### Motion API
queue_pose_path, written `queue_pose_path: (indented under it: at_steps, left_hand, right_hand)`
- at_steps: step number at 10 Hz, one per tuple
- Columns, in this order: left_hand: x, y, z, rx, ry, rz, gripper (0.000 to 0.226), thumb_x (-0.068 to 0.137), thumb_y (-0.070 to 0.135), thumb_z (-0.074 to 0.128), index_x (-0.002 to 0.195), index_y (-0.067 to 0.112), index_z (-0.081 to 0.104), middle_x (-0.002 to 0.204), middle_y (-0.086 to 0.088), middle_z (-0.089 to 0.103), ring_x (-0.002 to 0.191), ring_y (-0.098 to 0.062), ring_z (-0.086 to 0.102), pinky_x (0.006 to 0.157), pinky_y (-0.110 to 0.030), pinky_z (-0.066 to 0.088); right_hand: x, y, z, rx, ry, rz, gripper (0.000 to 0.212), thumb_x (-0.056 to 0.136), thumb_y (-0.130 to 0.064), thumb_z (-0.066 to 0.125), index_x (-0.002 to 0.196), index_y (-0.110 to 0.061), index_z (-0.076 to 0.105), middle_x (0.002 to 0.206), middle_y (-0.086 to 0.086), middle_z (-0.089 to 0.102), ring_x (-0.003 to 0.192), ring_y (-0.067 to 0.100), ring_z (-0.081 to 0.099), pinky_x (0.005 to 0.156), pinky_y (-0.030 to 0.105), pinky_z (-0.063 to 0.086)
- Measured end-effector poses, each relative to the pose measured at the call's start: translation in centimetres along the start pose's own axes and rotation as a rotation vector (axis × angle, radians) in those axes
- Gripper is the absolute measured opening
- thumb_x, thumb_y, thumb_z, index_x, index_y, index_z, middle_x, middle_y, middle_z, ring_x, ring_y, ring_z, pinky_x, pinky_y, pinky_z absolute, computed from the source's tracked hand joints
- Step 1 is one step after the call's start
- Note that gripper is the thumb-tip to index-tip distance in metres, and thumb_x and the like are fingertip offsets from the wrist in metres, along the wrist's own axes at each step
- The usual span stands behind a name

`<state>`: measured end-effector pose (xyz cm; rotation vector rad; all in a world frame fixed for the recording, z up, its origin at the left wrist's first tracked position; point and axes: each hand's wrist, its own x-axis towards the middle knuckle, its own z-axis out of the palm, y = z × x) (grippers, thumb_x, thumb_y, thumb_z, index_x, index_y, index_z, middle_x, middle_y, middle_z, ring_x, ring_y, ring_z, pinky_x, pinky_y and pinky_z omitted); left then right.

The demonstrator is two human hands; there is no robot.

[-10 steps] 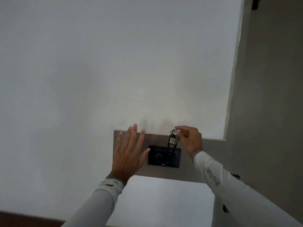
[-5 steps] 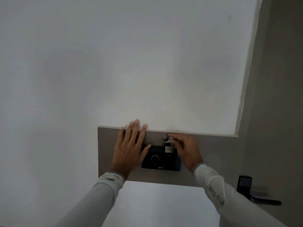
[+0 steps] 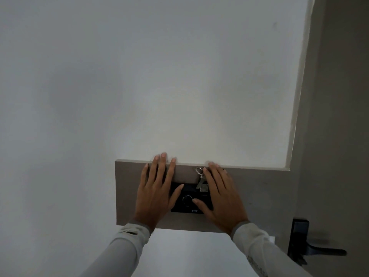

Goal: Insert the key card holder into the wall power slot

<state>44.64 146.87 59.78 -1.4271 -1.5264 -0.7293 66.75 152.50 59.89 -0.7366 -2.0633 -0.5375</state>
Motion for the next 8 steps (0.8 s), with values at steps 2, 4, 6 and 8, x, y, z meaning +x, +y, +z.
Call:
queue_pose_path:
  at_steps: [2, 4, 6, 8]
  left_hand:
    - [-0.6, -0.5, 0.0, 0.027, -0.014, 0.028, 0.076, 0.106, 0.06, 0.041, 0.165, 0.013, 0.033, 0.172, -0.021, 0.033, 0.159, -0.039, 0.032, 0.123, -0.062, 0.04]
    - [-0.5, -0.2, -0.2, 0.026, -0.055, 0.0, 0.078, 0.106, 0.063, 0.038, 0.166, 0.014, 0.031, 0.173, -0.022, 0.031, 0.158, -0.039, 0.033, 0.121, -0.063, 0.041]
    - [-1.1, 0.2, -2.0, 0.038, -0.11, 0.014, 0.08, 0.105, 0.066, 0.033, 0.166, 0.014, 0.031, 0.173, -0.022, 0.029, 0.16, -0.038, 0.029, 0.121, -0.064, 0.042]
    - [2.0, -2.1, -8.6, 0.1, -0.014, 0.047, 0.081, 0.105, 0.068, 0.032, 0.167, 0.015, 0.029, 0.174, -0.021, 0.026, 0.161, -0.039, 0.024, 0.126, -0.064, 0.035]
  right_hand:
    - [0.1, 0.1, -0.1, 0.015, -0.034, 0.022, 0.081, 0.093, -0.062, 0.05, 0.152, -0.008, 0.037, 0.164, 0.01, 0.028, 0.155, 0.024, 0.018, 0.124, 0.047, 0.026]
    - [0.3, 0.7, -0.7, 0.01, -0.104, 0.032, 0.078, 0.093, -0.069, 0.041, 0.149, -0.015, 0.041, 0.167, 0.003, 0.021, 0.156, 0.02, 0.012, 0.123, 0.045, 0.029]
    - [0.6, -0.3, -1.9, 0.143, -0.221, 0.13, 0.098, 0.086, -0.079, 0.037, 0.16, -0.023, 0.005, 0.169, -0.008, 0.002, 0.155, 0.007, -0.008, 0.129, 0.037, 0.014]
    - [3.1, -2.5, -7.8, 0.532, -0.237, 0.268, 0.094, 0.084, -0.075, 0.05, 0.153, -0.05, -0.008, 0.168, -0.019, 0.0, 0.155, 0.002, 0.003, 0.127, 0.042, 0.02]
